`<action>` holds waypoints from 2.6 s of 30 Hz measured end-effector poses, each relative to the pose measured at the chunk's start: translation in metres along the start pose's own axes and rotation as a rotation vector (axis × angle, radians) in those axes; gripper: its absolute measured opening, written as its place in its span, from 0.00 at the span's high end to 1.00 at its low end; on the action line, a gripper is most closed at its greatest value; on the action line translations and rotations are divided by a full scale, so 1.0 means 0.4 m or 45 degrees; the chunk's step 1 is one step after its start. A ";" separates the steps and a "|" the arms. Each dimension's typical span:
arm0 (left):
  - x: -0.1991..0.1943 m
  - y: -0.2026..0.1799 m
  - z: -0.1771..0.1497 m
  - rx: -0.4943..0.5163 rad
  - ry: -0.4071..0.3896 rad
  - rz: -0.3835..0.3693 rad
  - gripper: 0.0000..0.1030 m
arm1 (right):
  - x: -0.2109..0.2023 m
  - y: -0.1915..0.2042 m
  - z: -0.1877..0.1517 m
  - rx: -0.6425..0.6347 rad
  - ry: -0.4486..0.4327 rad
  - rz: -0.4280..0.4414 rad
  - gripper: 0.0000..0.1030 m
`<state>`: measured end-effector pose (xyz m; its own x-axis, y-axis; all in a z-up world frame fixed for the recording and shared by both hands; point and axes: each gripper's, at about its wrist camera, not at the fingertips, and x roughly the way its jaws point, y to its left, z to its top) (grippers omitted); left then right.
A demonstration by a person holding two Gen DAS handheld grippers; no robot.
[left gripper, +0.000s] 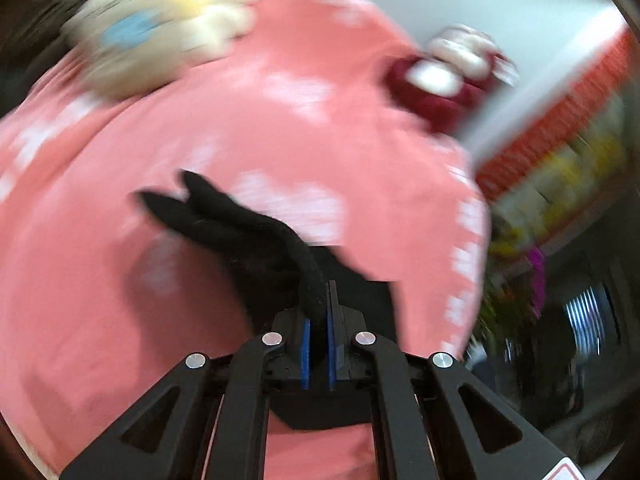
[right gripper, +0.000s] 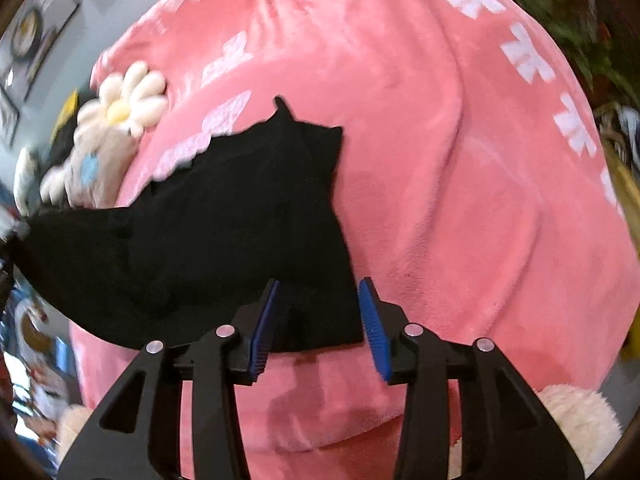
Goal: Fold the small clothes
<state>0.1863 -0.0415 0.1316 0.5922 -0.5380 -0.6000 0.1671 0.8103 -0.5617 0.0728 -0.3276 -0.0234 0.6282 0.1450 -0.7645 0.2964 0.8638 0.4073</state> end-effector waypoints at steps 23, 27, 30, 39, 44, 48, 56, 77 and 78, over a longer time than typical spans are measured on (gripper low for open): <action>0.198 -0.111 -0.317 0.271 0.418 0.259 0.47 | -0.059 -0.012 0.071 -0.135 0.125 0.368 0.58; 0.189 -0.081 -0.269 0.259 0.383 0.272 0.45 | -0.022 0.041 0.124 -0.510 0.205 0.456 0.46; 0.209 -0.097 -0.213 0.281 0.338 0.267 0.45 | 0.050 0.018 0.199 -0.551 0.284 0.490 0.45; 0.516 -0.222 -0.007 0.183 0.482 -0.036 0.38 | 0.163 0.032 0.199 -0.655 0.485 0.754 0.43; 0.714 -0.262 -0.012 0.244 0.617 0.042 0.40 | 0.175 -0.025 0.225 -0.597 0.472 0.766 0.43; 0.789 -0.285 -0.026 0.288 0.673 0.066 0.40 | 0.204 -0.027 0.194 -0.688 0.652 0.839 0.40; 0.907 -0.295 -0.026 0.253 0.755 0.140 0.40 | 0.126 0.026 0.133 -0.978 0.823 1.060 0.37; 0.959 -0.348 -0.090 0.563 0.668 0.332 0.38 | 0.053 -0.211 0.136 -0.711 0.846 0.799 0.39; 0.940 -0.351 -0.082 0.536 0.646 0.311 0.38 | 0.032 -0.209 0.150 -0.687 0.769 0.808 0.38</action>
<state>0.3595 -0.3650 -0.0337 0.2274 -0.2884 -0.9301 0.4277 0.8876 -0.1706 0.0991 -0.4269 -0.0371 0.0459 0.7397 -0.6713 -0.4204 0.6239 0.6588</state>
